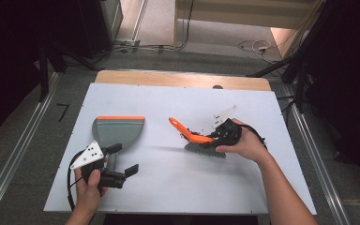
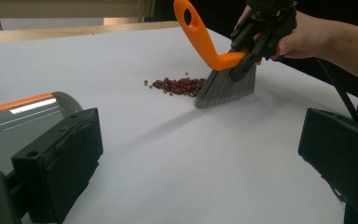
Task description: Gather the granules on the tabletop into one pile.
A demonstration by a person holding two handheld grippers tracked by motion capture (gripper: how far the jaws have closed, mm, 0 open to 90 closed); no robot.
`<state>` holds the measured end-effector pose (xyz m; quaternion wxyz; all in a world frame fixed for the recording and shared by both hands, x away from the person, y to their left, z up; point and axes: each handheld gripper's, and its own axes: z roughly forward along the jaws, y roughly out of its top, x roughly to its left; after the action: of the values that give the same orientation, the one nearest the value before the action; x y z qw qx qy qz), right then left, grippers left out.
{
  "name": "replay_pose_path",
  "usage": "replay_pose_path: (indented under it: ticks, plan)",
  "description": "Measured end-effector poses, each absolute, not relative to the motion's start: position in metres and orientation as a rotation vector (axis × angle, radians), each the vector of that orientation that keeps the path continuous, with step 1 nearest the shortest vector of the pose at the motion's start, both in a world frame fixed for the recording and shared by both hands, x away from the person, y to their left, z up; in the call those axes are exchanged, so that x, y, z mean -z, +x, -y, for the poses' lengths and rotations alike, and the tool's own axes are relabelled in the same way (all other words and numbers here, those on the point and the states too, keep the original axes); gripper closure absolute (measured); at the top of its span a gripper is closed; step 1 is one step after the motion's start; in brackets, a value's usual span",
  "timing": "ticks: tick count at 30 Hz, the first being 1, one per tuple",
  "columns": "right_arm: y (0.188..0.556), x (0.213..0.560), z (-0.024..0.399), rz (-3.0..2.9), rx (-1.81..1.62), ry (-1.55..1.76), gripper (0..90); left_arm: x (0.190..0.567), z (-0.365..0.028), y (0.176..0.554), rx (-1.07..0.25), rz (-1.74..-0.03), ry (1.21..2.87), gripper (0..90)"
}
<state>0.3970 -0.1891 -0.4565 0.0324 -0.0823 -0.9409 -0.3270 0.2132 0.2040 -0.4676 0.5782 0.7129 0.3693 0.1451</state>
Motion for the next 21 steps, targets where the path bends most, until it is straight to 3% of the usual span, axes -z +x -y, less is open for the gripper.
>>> replay_pose_path:
  ticks: [21]
  plan:
    - [0.424,0.455,0.170,2.952,1.026,-0.151,68.8,0.468,-0.205,0.213,-0.338,-0.865,1.665,0.7]
